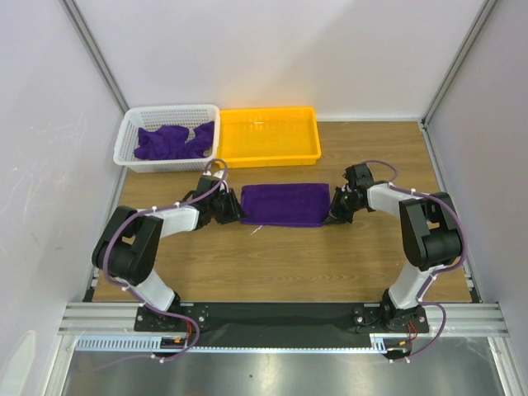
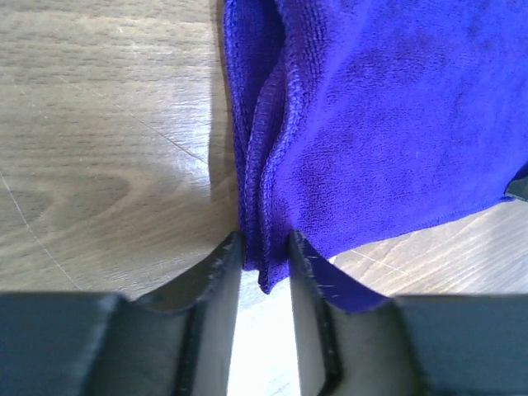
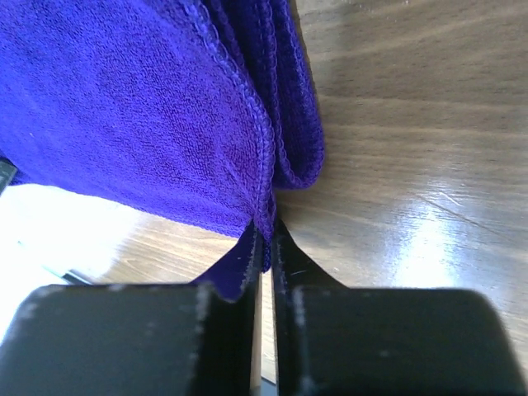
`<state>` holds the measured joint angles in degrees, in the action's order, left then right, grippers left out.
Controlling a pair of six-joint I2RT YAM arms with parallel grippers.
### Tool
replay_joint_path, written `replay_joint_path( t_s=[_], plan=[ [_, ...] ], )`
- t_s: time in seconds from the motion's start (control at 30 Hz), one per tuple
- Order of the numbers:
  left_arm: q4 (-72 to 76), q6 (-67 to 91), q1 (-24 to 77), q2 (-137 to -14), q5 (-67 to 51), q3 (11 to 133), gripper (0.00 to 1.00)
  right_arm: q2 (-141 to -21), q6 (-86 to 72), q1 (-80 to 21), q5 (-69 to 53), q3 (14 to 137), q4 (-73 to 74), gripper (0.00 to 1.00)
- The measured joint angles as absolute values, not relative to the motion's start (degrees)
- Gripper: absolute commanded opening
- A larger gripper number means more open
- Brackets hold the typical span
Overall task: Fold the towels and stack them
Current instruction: Fold the towel
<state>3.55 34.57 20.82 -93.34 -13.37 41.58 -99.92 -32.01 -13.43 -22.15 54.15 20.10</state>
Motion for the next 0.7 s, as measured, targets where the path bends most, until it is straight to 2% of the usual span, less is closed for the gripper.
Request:
replay_joint_path(
  t_s=[0.03, 0.07, 0.3, 0.6, 0.7],
  plan=[
    [3.5, 34.5, 20.8, -93.4, -13.4, 41.6, 0.22, -99.9, -31.9, -13.4, -21.9, 54.3, 20.3, 0.0],
    [3.5, 34.5, 20.8, -93.5, -13.4, 41.6, 0.2, -100.0, -31.8, -13.5, -21.8, 54.4, 20.6, 0.0],
    [1.7, 33.9, 20.8, -93.1, -13.6, 41.6, 0.22, -100.1, -31.1, -13.6, -20.4, 56.9, 23.1, 0.0],
    [-0.7, 33.2, 20.9, -91.9, -14.2, 41.6, 0.42, -100.2, -30.6, -13.6, -20.3, 58.3, 24.5, 0.0],
    [-0.5, 33.2, 20.9, -91.9, -14.8, 41.6, 0.42, -100.3, -30.3, -13.6, -20.3, 58.3, 24.8, 0.0]
  ],
)
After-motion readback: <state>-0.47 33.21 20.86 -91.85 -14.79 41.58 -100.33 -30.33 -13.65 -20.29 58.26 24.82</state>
